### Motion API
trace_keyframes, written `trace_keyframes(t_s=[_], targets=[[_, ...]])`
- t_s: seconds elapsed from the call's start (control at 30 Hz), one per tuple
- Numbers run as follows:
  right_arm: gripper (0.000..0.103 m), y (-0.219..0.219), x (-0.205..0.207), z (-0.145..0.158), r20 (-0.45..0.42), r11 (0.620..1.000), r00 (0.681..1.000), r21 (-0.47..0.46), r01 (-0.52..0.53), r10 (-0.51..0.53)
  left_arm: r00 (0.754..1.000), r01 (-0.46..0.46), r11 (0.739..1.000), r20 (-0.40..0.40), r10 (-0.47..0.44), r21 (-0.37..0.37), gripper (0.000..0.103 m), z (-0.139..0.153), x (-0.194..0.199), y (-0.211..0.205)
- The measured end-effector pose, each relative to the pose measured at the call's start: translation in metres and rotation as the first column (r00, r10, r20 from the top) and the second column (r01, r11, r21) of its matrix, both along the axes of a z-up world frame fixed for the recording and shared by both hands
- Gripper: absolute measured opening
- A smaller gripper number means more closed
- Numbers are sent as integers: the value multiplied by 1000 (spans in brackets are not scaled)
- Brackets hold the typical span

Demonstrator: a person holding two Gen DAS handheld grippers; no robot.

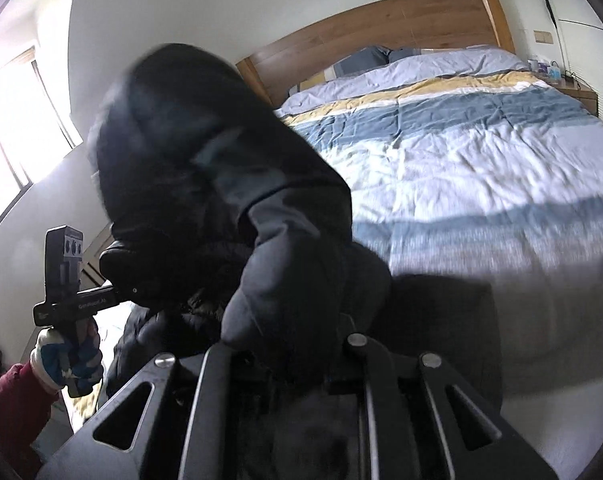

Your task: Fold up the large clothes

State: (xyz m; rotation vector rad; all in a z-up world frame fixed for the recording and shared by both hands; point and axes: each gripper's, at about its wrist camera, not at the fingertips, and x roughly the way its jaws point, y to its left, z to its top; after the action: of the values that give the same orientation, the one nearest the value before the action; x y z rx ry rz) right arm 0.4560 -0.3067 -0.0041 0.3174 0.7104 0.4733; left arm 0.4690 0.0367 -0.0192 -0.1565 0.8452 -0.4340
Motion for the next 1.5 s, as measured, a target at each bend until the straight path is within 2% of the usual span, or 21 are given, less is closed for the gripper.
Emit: trace_keyframes(t_s=[0.2,0.33,0.47,0.6,0.7,0.77,0.87,1.0,1.27,1.5], targets=[[18,-2,-44,-31,-16,999,1000,33,3,-3,1000,5,1000,16,-5,-16,17,-32,-46,9],[18,-3,-41,-59,-67,1000,997,6,28,-27,1000,-5,1000,4,5,31,20,-46,-41,2],[18,-6,-31,-69,-91,999,995,11,51,-50,1000,-13,996,-11,14,92,22,-55,-33,-8],[20,-4,-29,-69,-105,999,993,-14,52,-53,999,-27,992,-17,29,122,25,-55,-34,-14],[24,-3,-30,-69,-119,997,991,-39,62,-66,999,-43,990,-27,47,133,32,-53,-35,-16],[32,0,-36,-65,-121,996,990,-62,69,-76,998,-49,989,-32,53,137,44,-51,-38,-17],[45,4,-49,-61,-127,993,989,-95,70,-82,996,-71,983,-38,79,168,56,-51,-38,-14],[46,4,-66,-59,-145,989,985,-126,79,-98,994,-89,979,-48,100,186,59,-52,-41,-14],[47,-5,-103,-44,-153,984,979,-131,118,-138,992,-112,973,-30,120,200,64,-45,-65,3],[47,-5,-135,-15,-119,982,981,-132,134,-150,992,-123,976,-9,126,177,71,-24,-96,25]])
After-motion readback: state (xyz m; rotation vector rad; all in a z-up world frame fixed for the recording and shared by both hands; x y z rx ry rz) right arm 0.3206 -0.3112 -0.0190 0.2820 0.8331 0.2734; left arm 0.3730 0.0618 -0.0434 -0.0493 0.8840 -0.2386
